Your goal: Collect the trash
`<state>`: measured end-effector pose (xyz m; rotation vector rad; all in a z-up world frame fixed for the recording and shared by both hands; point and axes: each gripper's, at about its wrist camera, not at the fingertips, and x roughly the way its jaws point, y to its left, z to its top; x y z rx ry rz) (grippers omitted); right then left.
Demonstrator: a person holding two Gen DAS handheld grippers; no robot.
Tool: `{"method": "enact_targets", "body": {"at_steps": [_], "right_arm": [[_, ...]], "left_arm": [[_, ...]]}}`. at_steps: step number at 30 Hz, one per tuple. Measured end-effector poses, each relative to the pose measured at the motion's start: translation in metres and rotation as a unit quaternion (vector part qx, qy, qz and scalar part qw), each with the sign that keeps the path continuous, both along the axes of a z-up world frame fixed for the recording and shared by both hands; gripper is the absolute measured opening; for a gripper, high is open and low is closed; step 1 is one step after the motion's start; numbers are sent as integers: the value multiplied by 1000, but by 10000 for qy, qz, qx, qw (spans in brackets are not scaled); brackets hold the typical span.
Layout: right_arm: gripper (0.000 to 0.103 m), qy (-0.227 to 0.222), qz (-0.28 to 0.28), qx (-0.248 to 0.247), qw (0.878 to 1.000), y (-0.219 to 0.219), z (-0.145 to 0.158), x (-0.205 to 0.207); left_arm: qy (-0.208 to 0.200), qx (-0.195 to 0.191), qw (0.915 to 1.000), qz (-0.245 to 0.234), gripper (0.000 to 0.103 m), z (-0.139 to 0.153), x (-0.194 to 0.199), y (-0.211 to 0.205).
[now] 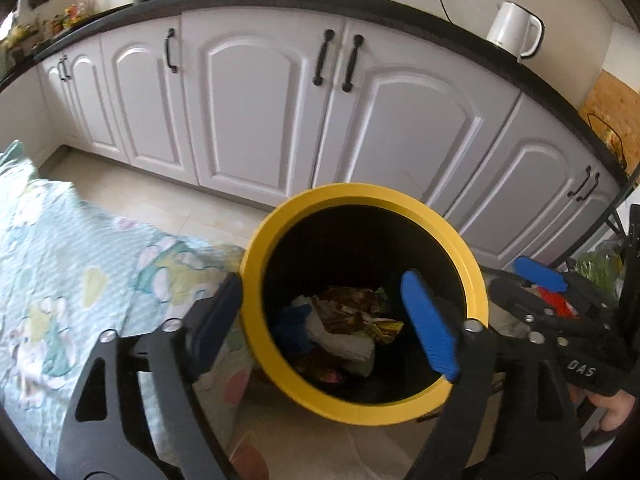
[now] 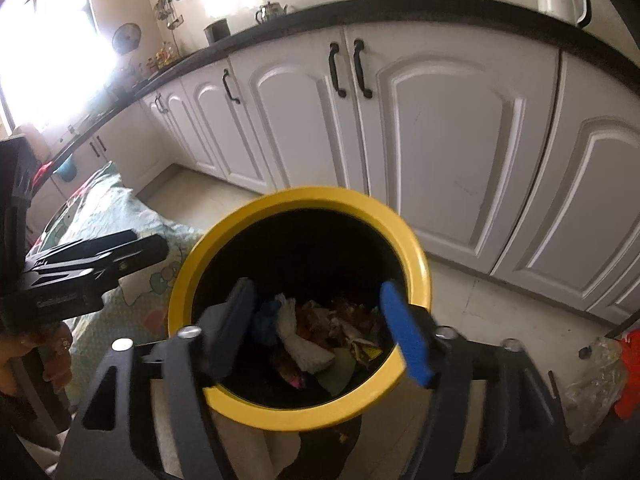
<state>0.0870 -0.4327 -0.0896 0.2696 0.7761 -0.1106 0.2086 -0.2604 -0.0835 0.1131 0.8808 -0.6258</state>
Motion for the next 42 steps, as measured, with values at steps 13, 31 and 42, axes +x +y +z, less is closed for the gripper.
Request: {"method": "enact_targets", "body": {"at_steps": [13, 31, 42], "right_arm": [[97, -197, 199, -168, 9995, 53, 35, -7], [97, -1052, 811, -433, 9902, 149, 59, -43], [97, -1825, 769, -738, 9774, 171, 64, -73]], "left_arm": [[-397, 1, 9974, 604, 92, 33, -20, 68], [-1112, -256, 9835, 1402, 92, 59, -79, 157], [-1792, -251, 9676, 1760, 92, 58, -125, 183]]}}
